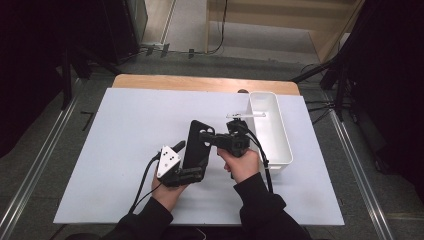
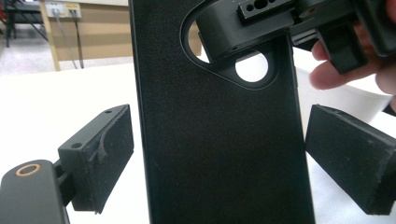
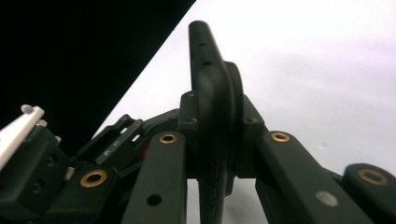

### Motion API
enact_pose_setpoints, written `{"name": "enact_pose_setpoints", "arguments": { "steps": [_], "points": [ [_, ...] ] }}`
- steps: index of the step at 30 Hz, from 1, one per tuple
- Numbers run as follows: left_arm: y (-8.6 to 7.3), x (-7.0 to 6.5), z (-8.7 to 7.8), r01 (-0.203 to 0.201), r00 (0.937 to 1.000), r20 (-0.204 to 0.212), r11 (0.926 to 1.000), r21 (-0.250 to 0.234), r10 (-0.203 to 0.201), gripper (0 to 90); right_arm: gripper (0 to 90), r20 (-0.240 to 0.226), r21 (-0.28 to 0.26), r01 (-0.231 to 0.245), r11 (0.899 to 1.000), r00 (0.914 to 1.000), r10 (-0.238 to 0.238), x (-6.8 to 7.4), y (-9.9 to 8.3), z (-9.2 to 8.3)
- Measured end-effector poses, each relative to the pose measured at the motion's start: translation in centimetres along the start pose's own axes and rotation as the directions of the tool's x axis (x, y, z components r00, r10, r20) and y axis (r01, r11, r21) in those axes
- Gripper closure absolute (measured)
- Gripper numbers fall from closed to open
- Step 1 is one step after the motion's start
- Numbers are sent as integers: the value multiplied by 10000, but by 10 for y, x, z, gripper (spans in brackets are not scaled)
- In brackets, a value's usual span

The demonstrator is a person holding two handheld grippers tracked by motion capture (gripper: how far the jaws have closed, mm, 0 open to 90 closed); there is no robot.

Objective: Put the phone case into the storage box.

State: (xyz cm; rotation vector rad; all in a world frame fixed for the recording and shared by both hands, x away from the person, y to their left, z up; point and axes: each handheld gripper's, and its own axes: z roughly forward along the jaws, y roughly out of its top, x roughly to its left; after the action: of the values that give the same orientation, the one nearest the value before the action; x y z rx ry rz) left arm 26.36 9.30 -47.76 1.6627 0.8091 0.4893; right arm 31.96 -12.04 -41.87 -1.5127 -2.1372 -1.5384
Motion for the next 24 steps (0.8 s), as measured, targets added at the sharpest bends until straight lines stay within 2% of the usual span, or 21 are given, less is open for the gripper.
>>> {"name": "enact_pose_setpoints", "arguments": {
  "steps": [2,4,7,12,16,21,24],
  "points": [
    [3,2,-2,76,9998,159,9999,97,-78,86,759,130,-104,161,9998,9998,-160,0,0,-2],
    [5,3,-3,24,9997,234,9999,158,-28,86,799,305,-172,334,9993,9990,-328,-1,1,-6],
    [9,5,-4,36,9991,428,9996,284,-49,86,800,296,-226,373,9990,9989,-366,-2,2,-9],
    [13,11,-7,324,9969,703,9986,413,-353,86,801,382,-288,663,9974,9971,-652,-2,2,-10],
    [17,16,-9,549,9917,1129,9964,642,-619,86,801,358,-343,962,9948,9948,-949,-1,3,-14],
    [22,23,-10,428,9864,1540,9938,1022,-583,88,801,303,-436,1432,9887,9894,-1420,-3,3,-20],
    [25,26,-11,396,9800,1891,9919,1211,-622,89,801,186,-490,1622,9855,9867,-1614,-3,3,-22]
  ]
}}
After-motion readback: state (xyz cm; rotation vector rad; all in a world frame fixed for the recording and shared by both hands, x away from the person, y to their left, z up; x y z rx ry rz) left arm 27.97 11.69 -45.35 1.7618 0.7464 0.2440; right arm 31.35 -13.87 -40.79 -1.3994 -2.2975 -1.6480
